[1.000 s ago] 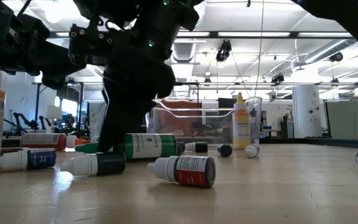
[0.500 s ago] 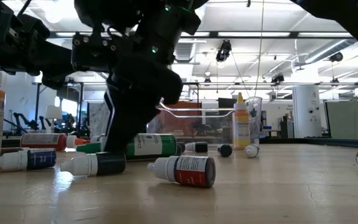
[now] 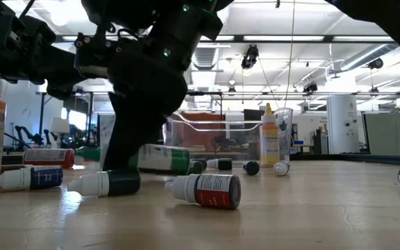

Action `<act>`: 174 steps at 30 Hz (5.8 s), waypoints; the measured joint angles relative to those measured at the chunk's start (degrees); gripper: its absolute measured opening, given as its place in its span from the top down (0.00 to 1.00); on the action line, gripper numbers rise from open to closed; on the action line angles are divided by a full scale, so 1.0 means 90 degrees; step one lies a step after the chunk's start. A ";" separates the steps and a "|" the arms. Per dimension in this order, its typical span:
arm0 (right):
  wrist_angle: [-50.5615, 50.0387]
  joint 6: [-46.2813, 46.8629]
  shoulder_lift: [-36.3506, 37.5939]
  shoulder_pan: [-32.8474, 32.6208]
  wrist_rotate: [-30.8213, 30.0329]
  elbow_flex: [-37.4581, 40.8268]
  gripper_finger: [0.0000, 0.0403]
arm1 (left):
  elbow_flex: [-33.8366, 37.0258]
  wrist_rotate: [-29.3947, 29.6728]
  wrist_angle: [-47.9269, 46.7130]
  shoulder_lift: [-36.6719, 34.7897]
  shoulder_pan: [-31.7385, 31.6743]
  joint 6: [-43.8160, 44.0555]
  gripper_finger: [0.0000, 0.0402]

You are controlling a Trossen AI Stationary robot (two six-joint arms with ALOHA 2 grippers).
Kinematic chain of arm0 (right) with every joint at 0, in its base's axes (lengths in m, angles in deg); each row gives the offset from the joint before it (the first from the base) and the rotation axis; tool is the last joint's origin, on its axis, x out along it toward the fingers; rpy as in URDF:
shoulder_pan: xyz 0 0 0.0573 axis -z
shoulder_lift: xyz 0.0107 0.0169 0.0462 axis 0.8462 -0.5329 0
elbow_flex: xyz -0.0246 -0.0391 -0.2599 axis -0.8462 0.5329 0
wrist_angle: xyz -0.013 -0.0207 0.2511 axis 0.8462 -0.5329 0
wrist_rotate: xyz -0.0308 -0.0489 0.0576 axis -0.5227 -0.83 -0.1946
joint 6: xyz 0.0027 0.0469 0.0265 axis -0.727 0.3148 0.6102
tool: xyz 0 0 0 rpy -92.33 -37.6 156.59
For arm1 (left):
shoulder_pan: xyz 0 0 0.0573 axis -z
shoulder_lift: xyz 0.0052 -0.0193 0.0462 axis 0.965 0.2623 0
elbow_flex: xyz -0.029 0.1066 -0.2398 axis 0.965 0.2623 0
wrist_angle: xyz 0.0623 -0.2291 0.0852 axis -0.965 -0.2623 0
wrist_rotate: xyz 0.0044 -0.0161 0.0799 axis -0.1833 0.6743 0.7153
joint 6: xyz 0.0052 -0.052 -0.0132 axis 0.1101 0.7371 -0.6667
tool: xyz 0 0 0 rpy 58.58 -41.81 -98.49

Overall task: Pick & Place food coloring
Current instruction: Put the large green food coloring bottle in the transparent bin

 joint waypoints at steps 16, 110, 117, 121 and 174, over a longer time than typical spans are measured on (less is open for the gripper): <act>-0.0020 -0.0395 0.0000 -0.0015 -0.0017 -0.0086 0.41 | 0.0000 0.0000 0.0000 0.0000 -0.0002 0.0000 0.59; 0.3589 0.5674 0.1834 -0.0906 -0.6094 0.3363 0.67 | 0.0000 0.0000 0.0002 0.0037 0.0001 0.0000 0.59; 0.3600 0.6077 0.1855 -0.0780 -0.4940 0.3359 0.67 | 0.0000 0.0000 0.0002 0.0046 0.0000 0.0000 0.59; 0.3608 0.5876 0.1861 -0.0641 -0.4640 0.3348 0.67 | 0.0000 0.0000 0.0002 0.0046 0.0001 0.0000 0.59; 0.3476 0.2969 0.2142 -0.0151 -0.2492 0.3358 0.50 | 0.0000 0.0000 0.0000 0.0045 -0.0002 0.0000 0.59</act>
